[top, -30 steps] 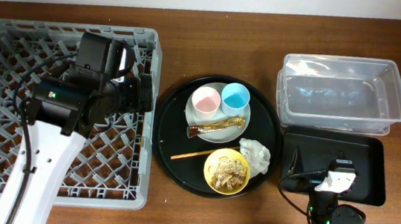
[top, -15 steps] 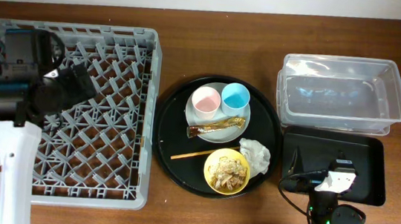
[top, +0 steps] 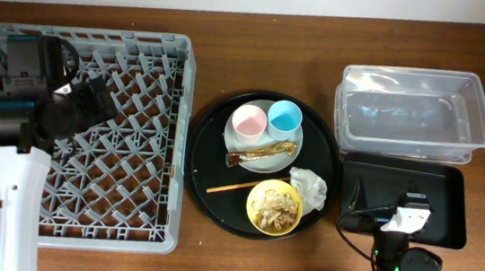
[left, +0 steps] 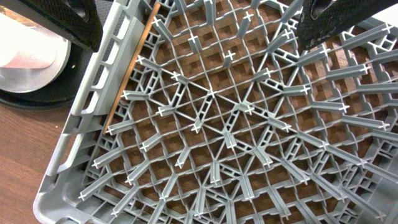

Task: Sort waste into correct bins and load items into the dishwasher rack
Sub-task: 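Reach the right gripper to the white tissue and grasp it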

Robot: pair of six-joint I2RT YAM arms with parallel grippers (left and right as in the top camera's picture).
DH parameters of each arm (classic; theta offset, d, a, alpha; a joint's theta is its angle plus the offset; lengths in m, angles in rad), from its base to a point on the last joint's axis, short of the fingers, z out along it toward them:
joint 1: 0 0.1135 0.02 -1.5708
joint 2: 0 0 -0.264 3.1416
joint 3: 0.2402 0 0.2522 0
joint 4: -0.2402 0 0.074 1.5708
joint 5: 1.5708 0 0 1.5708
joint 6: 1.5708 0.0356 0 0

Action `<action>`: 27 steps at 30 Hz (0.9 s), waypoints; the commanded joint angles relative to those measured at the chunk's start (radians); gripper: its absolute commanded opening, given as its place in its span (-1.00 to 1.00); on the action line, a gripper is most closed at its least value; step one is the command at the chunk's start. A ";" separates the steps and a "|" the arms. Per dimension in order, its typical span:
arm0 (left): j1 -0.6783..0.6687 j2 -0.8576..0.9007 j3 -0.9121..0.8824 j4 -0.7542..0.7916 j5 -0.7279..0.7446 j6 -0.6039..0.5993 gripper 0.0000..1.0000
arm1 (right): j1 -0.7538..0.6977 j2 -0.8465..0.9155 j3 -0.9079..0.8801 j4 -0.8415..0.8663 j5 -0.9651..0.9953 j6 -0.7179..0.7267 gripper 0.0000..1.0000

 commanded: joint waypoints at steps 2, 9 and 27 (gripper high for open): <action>0.003 -0.022 0.005 -0.002 0.010 -0.010 0.99 | -0.002 -0.006 -0.005 0.058 -0.006 0.000 0.97; 0.003 -0.022 0.006 -0.002 0.010 -0.010 0.99 | -0.002 0.003 0.169 -0.105 -0.117 0.060 0.97; 0.003 -0.022 0.006 -0.002 0.010 -0.010 0.99 | 0.049 1.055 1.403 -1.312 -0.470 0.056 0.48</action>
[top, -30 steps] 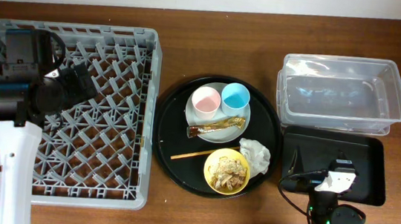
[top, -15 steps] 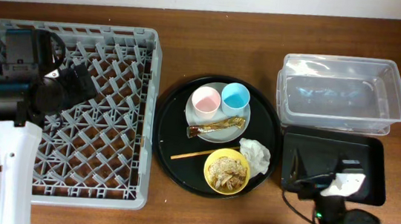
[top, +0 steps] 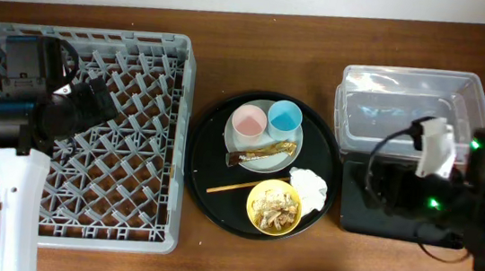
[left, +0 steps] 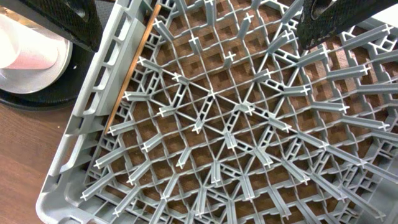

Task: Sort waste into correct bins and load items into the dishwasher rack
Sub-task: 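Reach the right gripper to the white tissue and grasp it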

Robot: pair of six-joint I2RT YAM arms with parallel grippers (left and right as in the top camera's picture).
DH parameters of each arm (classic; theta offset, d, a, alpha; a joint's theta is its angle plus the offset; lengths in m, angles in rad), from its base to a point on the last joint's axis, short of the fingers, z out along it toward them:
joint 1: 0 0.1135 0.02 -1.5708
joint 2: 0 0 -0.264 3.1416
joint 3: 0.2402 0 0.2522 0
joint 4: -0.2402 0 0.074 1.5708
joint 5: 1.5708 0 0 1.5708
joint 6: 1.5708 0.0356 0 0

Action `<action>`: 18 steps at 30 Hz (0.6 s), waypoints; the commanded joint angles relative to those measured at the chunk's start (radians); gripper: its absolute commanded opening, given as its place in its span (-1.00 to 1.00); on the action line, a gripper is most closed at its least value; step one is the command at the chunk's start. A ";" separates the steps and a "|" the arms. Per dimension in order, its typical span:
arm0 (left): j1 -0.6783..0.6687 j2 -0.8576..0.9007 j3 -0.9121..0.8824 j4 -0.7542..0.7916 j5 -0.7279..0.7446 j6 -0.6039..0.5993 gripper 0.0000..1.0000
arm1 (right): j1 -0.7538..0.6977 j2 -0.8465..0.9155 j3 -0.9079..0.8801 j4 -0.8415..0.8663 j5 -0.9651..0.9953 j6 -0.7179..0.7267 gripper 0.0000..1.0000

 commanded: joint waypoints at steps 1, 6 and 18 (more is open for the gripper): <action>0.003 -0.015 0.006 0.001 0.007 -0.010 0.99 | 0.104 0.047 -0.080 0.011 0.020 0.004 0.35; 0.003 -0.015 0.006 0.002 0.007 -0.010 0.99 | 0.426 0.133 -0.246 0.164 0.359 0.259 0.18; 0.003 -0.015 0.005 0.002 0.007 -0.010 0.99 | 0.509 0.610 -0.372 0.484 0.609 0.375 0.37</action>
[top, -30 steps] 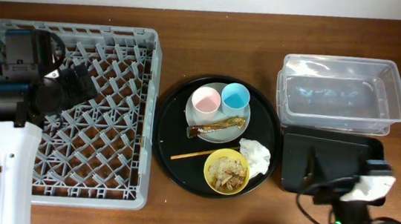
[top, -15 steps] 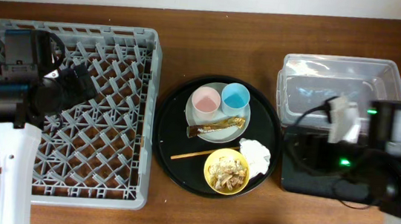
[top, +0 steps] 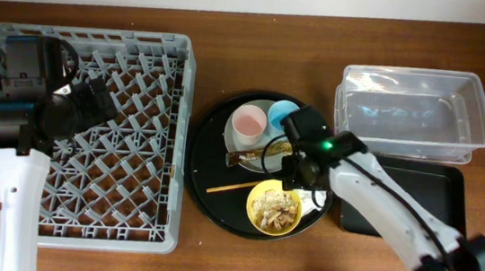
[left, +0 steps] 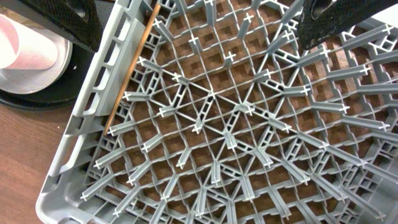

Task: Sort waste into correct bins and load items into the dishwasher rack
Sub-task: 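Reach the right gripper to the white tissue and grasp it, then drop the tissue into the clear plastic bin with the right gripper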

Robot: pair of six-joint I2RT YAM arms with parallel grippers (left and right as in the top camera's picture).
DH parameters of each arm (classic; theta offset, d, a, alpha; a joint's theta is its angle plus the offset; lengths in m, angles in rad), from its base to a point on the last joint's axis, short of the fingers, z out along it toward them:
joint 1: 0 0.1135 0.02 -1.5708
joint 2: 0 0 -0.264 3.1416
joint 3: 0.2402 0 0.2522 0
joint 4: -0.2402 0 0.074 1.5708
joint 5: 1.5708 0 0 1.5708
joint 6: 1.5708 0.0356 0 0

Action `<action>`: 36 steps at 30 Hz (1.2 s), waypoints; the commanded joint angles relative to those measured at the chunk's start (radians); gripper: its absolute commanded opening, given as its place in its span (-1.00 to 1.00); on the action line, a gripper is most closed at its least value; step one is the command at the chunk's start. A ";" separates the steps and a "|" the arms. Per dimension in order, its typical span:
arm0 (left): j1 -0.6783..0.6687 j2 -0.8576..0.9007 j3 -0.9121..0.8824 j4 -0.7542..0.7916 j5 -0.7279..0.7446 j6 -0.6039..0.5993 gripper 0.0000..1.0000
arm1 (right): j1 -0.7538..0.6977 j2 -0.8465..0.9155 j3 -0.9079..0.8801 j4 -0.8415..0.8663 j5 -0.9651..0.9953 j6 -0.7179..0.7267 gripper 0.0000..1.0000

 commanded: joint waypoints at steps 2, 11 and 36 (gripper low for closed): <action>0.003 -0.015 0.005 0.002 0.007 -0.010 0.99 | -0.042 0.111 -0.009 0.018 0.040 0.018 0.40; 0.003 -0.015 0.005 0.002 0.007 -0.010 0.99 | -0.081 0.176 -0.009 0.024 -0.008 0.008 -0.51; 0.003 -0.015 0.006 0.002 0.007 -0.010 0.99 | -0.708 0.107 0.763 -0.287 -0.216 -0.165 0.94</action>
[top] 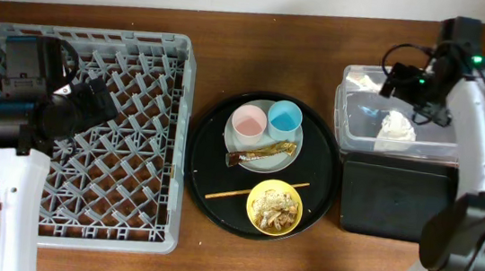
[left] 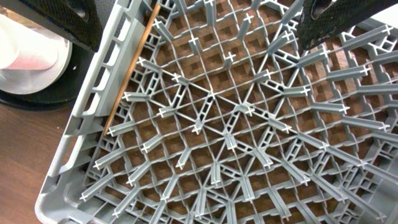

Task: Sort waste into correct bins and load items into the dishwasher rack
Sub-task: 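Drop the tissue into the clear plastic bin with the right gripper, then reach the right gripper to the gold wrapper on the plate and grasp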

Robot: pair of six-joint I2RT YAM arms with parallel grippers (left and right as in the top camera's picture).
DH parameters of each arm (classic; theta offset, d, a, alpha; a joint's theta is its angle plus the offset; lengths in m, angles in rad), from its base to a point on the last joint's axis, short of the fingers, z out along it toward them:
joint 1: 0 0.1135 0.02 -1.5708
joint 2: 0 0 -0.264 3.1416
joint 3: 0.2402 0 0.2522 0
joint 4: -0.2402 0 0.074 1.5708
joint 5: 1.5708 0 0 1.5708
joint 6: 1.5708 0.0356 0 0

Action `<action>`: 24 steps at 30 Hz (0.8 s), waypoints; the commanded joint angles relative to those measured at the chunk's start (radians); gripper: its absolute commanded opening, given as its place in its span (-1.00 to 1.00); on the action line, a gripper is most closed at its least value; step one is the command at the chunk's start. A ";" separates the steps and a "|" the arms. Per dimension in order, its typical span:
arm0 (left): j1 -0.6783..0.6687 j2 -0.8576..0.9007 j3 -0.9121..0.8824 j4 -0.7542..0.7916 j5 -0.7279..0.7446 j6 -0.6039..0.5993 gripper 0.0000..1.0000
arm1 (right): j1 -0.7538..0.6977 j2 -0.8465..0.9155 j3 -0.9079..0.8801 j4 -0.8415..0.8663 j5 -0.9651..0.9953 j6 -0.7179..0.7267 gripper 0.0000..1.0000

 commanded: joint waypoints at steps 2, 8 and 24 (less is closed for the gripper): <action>0.003 -0.015 0.006 0.003 0.007 -0.010 0.99 | -0.092 -0.289 0.129 -0.214 -0.054 0.034 0.88; 0.003 -0.015 0.005 0.003 0.007 -0.010 0.99 | -0.408 -0.549 0.011 -0.504 -0.054 0.098 -0.92; 0.003 -0.015 0.005 0.003 0.007 -0.010 0.99 | -0.769 -0.626 -1.170 0.203 0.026 0.363 -0.92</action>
